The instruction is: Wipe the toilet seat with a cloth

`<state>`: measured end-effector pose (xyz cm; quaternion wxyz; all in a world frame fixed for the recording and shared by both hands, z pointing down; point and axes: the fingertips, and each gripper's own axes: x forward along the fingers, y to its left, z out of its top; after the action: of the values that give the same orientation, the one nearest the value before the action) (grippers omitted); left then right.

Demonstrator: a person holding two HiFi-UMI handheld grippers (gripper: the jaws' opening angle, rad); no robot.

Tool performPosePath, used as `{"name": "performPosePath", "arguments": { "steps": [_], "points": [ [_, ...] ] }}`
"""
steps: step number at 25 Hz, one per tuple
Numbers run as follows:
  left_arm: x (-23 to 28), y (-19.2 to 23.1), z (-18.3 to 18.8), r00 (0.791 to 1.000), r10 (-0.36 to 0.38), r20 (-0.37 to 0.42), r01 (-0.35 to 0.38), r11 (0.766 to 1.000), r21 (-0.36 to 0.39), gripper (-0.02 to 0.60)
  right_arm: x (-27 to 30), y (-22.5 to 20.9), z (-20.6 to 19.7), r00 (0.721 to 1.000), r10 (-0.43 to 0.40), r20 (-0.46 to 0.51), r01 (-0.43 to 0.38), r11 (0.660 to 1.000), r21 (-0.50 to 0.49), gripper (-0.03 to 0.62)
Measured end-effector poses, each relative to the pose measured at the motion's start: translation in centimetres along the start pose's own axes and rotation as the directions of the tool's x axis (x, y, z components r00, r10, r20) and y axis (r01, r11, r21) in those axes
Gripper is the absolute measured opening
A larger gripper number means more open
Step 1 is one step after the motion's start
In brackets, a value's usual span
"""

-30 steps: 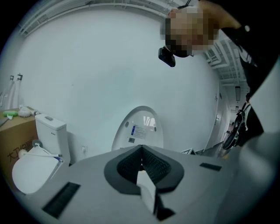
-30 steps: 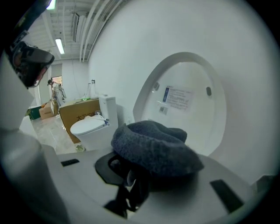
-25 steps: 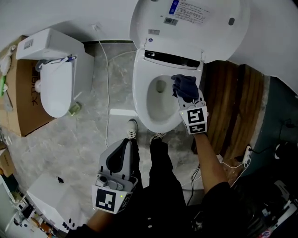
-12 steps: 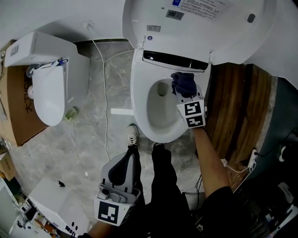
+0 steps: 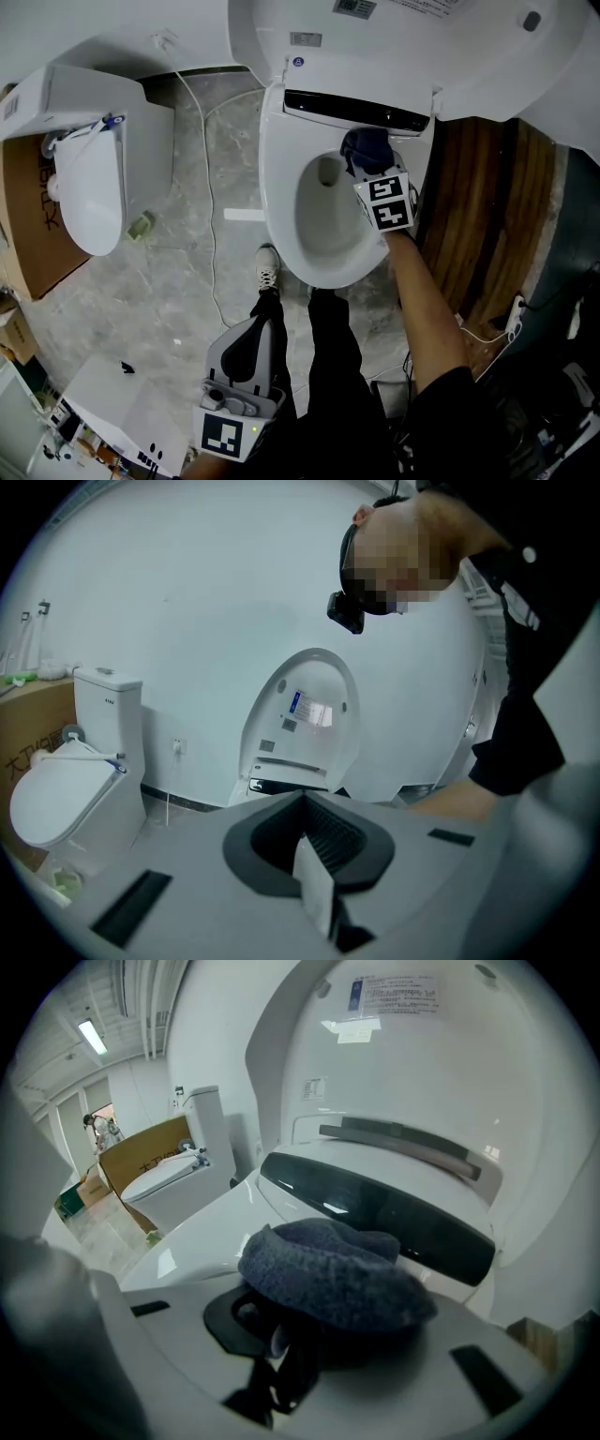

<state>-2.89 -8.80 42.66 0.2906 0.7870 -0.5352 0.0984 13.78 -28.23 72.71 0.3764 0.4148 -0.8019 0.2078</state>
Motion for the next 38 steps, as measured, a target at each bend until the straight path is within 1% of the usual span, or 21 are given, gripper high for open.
{"name": "performPosePath", "arguments": {
  "steps": [3,5,8,13,18,26,38],
  "points": [
    [0.3,0.2,-0.6,1.000,0.006,-0.013,-0.006,1.000,-0.009,0.011,1.0,0.0,-0.1,1.000,0.005,-0.030,-0.005,1.000,0.003,0.095],
    [0.5,0.2,-0.8,1.000,0.007,-0.016,-0.008,1.000,-0.009,0.011,1.6,0.2,-0.2,0.999,0.008,-0.048,-0.009,1.000,-0.016,0.095],
    [0.7,0.0,-1.0,1.000,0.003,-0.022,-0.003,1.000,-0.002,0.011,2.0,0.3,-0.2,0.998,-0.003,-0.064,0.000,0.999,-0.049,0.094],
    [1.0,-0.2,-0.8,1.000,0.000,-0.013,0.000,1.000,-0.010,0.011,2.0,0.2,-0.5,0.996,-0.027,-0.080,0.020,0.995,-0.094,0.094],
    [1.0,-0.8,-0.7,1.000,-0.018,-0.011,0.018,1.000,-0.001,0.011,1.4,-0.9,-1.6,0.992,-0.053,-0.118,0.041,0.994,-0.103,0.094],
    [1.0,-1.4,-0.7,1.000,-0.024,-0.010,0.025,1.000,0.007,0.011,-0.7,-3.7,-4.3,0.983,-0.073,-0.166,0.063,0.996,-0.066,0.094],
    [1.1,-2.9,-0.9,0.999,-0.047,-0.009,0.047,0.998,0.028,0.011,-3.4,-6.1,-7.2,0.976,-0.077,-0.205,0.086,0.996,0.034,0.094]
  ]
}}
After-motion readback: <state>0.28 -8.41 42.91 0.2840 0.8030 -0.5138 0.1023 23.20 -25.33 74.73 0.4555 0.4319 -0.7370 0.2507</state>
